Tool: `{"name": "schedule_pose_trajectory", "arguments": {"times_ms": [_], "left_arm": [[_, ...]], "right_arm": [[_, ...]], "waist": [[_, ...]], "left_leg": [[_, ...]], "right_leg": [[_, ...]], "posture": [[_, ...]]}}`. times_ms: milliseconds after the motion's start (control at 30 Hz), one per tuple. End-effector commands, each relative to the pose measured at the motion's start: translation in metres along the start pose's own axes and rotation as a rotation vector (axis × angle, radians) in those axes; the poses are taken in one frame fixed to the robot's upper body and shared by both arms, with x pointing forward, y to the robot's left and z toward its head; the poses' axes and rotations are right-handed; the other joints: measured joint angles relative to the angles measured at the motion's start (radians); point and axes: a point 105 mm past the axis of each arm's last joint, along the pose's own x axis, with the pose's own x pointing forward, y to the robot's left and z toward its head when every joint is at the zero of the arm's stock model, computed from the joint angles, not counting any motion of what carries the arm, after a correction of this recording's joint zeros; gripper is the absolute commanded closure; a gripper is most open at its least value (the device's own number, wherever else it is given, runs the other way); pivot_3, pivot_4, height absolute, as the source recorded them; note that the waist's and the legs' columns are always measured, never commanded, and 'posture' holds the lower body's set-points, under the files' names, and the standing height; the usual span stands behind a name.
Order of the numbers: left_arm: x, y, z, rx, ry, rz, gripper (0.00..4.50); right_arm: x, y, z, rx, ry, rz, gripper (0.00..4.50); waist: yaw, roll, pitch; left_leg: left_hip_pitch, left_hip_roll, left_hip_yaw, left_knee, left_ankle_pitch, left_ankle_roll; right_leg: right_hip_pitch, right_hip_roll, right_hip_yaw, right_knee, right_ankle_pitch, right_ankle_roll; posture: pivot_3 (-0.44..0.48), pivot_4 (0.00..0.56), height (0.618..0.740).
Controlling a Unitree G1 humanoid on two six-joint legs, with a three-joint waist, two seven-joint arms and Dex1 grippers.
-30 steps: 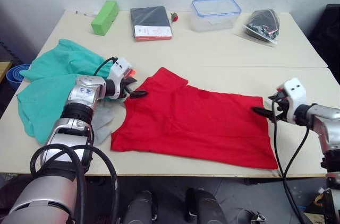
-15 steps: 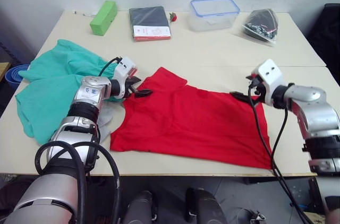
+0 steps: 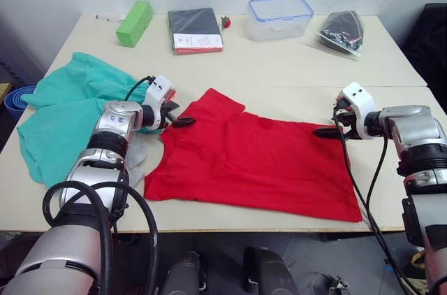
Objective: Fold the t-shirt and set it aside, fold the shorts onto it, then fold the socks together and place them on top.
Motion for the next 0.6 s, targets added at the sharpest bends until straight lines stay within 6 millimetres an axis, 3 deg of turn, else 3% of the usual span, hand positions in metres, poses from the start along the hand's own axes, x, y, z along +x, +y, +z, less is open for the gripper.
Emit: {"name": "schedule_pose_trajectory", "arguments": {"times_ms": [33, 167, 267, 533, 600], "left_arm": [[-0.0067, 0.0070, 0.0071, 0.015, -0.014, 0.023, 0.00], [-0.0089, 0.0096, 0.0048, 0.005, -0.011, 0.036, 0.84], [-0.0107, 0.0099, 0.0047, 0.002, -0.013, 0.029, 1.73], [-0.0135, 0.0082, 0.0001, -0.006, -0.008, 0.000, 4.24], [-0.0138, 0.0080, -0.0005, -0.008, -0.008, -0.003, 4.50]], "right_arm": [[-0.0130, -0.0086, -0.0044, 0.007, 0.009, -0.025, 0.01], [-0.0128, -0.0078, -0.0118, 0.022, 0.024, -0.029, 0.00], [-0.0140, -0.0087, -0.0139, 0.028, 0.025, -0.039, 0.60], [-0.0155, -0.0086, -0.0130, 0.023, 0.011, -0.049, 3.30], [-0.0158, -0.0082, -0.0123, 0.020, 0.004, -0.049, 4.04]], "waist": [[0.000, 0.000, 0.000], [0.000, 0.000, 0.000], [0.000, 0.000, 0.000], [0.000, 0.000, 0.000], [0.000, 0.000, 0.000]], "left_leg": [[0.000, 0.000, 0.000, 0.000, 0.000, 0.000], [0.000, 0.000, 0.000, 0.000, 0.000, 0.000], [0.000, 0.000, 0.000, 0.001, 0.000, 0.000], [0.000, 0.000, 0.000, 0.001, 0.000, 0.000], [0.000, 0.000, 0.000, 0.001, 0.000, 0.000]], "right_leg": [[0.000, 0.000, 0.000, 0.000, 0.000, 0.000], [0.000, 0.000, 0.000, 0.001, 0.000, 0.000], [0.000, 0.000, 0.000, 0.001, 0.000, 0.000], [0.000, 0.000, 0.000, 0.001, 0.000, 0.000], [0.000, 0.000, 0.000, 0.001, 0.000, 0.000]], "posture": [[0.000, 0.150, 0.740], [0.000, 0.150, 0.740], [0.000, 0.150, 0.740], [0.000, 0.150, 0.740], [0.000, 0.150, 0.740]]}}
